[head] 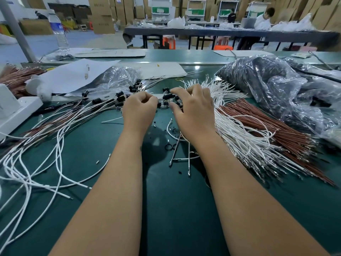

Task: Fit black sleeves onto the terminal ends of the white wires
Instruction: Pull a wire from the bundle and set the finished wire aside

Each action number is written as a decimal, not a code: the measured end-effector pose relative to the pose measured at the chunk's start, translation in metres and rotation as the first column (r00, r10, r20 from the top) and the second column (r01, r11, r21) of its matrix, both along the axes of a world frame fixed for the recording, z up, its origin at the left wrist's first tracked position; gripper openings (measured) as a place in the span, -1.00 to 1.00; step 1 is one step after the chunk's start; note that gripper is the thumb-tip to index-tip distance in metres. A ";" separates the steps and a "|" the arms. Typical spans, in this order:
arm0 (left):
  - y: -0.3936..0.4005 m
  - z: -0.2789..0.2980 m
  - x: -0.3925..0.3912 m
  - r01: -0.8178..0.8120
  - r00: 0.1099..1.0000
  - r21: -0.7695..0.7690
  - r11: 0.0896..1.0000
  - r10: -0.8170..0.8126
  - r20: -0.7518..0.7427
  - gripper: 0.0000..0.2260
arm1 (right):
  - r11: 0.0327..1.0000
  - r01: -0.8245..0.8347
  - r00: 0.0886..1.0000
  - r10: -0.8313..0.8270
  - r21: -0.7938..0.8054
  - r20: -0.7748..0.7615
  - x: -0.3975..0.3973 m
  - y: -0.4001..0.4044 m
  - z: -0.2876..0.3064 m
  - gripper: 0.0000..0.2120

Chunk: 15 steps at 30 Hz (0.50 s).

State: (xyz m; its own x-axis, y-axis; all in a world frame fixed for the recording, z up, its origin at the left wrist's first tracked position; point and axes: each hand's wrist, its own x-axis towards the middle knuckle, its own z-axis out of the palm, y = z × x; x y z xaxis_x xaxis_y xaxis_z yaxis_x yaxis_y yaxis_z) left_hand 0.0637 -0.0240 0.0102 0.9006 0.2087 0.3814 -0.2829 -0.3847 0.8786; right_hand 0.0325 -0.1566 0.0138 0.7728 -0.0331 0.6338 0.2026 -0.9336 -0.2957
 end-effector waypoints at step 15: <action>0.013 -0.006 0.002 -0.414 0.878 0.393 0.821 0.475 -0.067 -0.80 | 0.999 0.028 0.990 -0.033 -0.038 -0.137 0.002 -0.005 -0.004 -0.86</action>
State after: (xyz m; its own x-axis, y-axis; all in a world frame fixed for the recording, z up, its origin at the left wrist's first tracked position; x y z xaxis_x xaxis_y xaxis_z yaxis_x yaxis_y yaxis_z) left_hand 0.0660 -0.0114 0.0037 0.7960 0.4781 0.3712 0.1235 -0.7286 0.6737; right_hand 0.0350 -0.1613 0.0098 0.8518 -0.0365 0.5226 0.1339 -0.9492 -0.2847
